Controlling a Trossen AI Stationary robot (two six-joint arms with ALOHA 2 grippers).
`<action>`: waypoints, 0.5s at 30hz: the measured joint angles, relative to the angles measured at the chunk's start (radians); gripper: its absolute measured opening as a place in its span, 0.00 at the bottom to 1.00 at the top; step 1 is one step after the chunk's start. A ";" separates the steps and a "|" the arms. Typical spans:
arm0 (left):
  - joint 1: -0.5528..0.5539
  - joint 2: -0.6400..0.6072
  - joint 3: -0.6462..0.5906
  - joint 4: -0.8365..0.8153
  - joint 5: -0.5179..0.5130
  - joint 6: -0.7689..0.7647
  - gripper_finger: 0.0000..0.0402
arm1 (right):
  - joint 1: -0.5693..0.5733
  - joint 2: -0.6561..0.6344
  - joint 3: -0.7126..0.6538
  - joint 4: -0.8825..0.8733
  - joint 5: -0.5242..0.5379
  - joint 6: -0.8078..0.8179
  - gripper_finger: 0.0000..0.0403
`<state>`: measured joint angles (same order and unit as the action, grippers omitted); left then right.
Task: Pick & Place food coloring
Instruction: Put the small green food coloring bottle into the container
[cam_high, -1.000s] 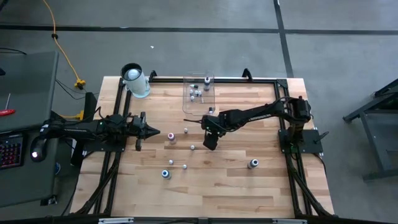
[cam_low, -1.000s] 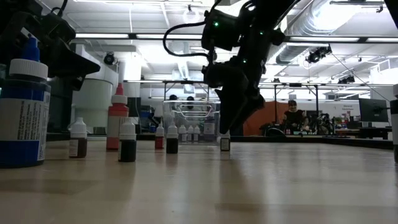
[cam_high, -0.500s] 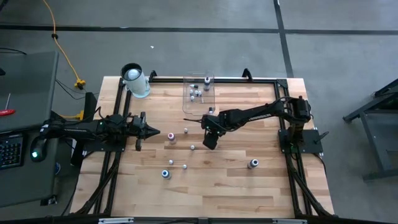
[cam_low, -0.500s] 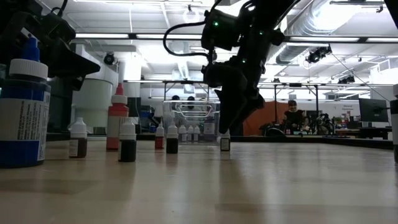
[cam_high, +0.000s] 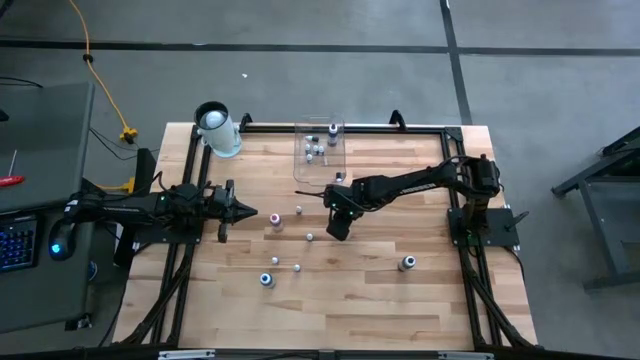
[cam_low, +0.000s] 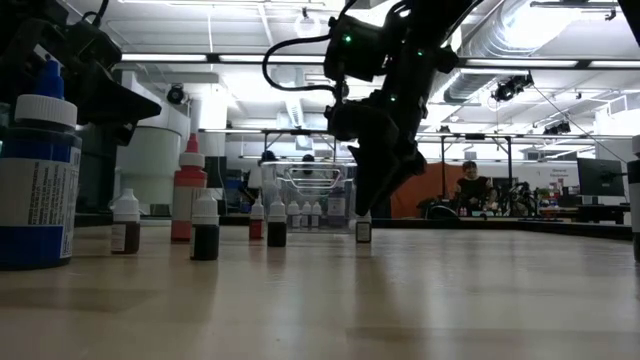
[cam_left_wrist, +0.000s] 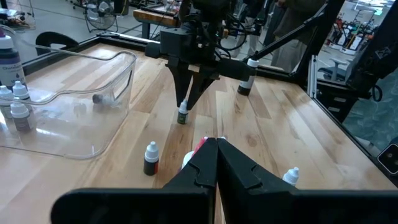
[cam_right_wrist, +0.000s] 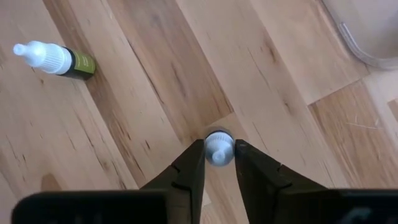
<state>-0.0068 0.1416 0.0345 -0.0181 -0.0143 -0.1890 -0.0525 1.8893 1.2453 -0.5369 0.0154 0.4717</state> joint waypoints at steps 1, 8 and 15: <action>0.000 0.000 0.000 0.000 0.000 0.000 0.00 | 0.000 0.000 0.000 -0.001 0.000 0.000 0.18; 0.000 0.000 0.000 0.000 0.000 0.000 0.00 | 0.000 -0.001 0.000 -0.003 0.000 0.000 0.12; 0.000 0.000 0.000 0.000 0.000 0.000 0.00 | 0.000 -0.002 0.000 -0.001 0.000 0.000 0.12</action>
<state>-0.0067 0.1417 0.0345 -0.0181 -0.0147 -0.1890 -0.0521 1.8877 1.2453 -0.5382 0.0153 0.4722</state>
